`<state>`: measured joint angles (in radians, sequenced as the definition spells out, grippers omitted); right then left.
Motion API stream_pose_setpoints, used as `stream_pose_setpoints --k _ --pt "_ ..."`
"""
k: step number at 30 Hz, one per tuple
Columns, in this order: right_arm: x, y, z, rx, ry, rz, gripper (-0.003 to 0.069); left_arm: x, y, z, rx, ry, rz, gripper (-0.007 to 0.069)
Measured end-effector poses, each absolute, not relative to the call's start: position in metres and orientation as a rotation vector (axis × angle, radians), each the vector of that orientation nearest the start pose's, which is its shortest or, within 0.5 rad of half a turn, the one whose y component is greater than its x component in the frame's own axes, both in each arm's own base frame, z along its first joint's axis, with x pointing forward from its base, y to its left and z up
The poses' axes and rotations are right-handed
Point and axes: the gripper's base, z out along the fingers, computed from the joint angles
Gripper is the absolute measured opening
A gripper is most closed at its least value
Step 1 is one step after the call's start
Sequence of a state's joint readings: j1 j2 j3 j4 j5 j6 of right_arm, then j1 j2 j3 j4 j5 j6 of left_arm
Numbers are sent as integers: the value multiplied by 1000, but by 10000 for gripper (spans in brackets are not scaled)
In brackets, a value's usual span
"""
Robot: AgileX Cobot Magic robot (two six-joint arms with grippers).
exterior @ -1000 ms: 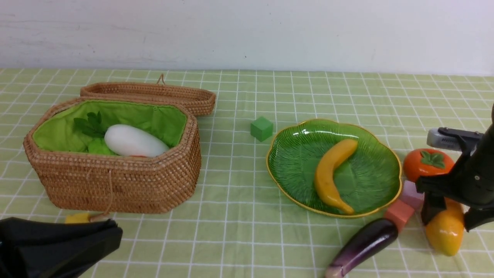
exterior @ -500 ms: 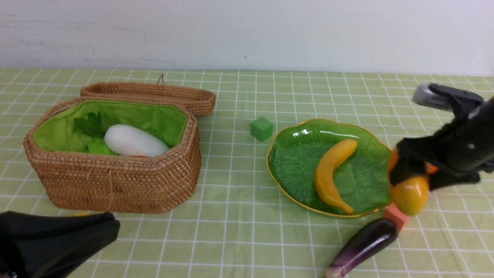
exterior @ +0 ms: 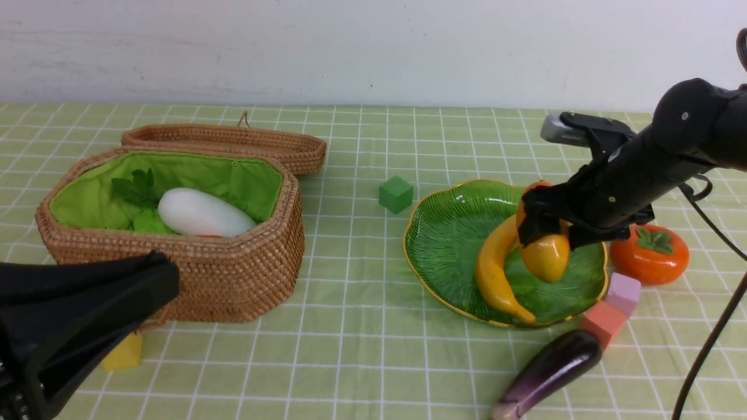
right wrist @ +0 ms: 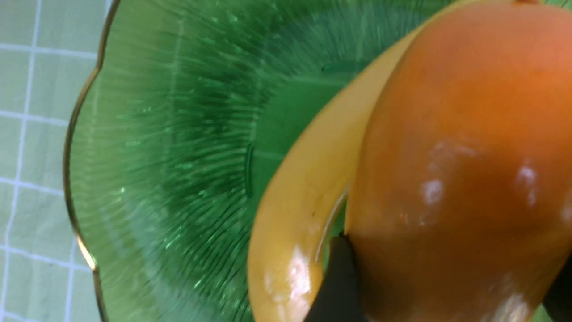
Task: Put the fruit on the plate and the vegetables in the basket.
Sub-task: Use the right arm to grab a mango and put it into the right plate, then grab a tomato with your right arm and place it on the plate on the right.
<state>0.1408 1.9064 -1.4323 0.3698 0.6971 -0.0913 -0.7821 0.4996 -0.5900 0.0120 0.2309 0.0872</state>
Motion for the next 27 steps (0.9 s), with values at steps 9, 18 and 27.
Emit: stream_pose_setpoints --k 9,18,27 --pt "400 75 252 -113 2663 349 673 74 -74 353 694 1496 -533 2" --pt "395 14 297 192 2634 137 582 74 -74 354 691 1489 -535 6" --pt "419 -59 225 551 2721 256 603 74 -74 354 691 1489 -535 15"
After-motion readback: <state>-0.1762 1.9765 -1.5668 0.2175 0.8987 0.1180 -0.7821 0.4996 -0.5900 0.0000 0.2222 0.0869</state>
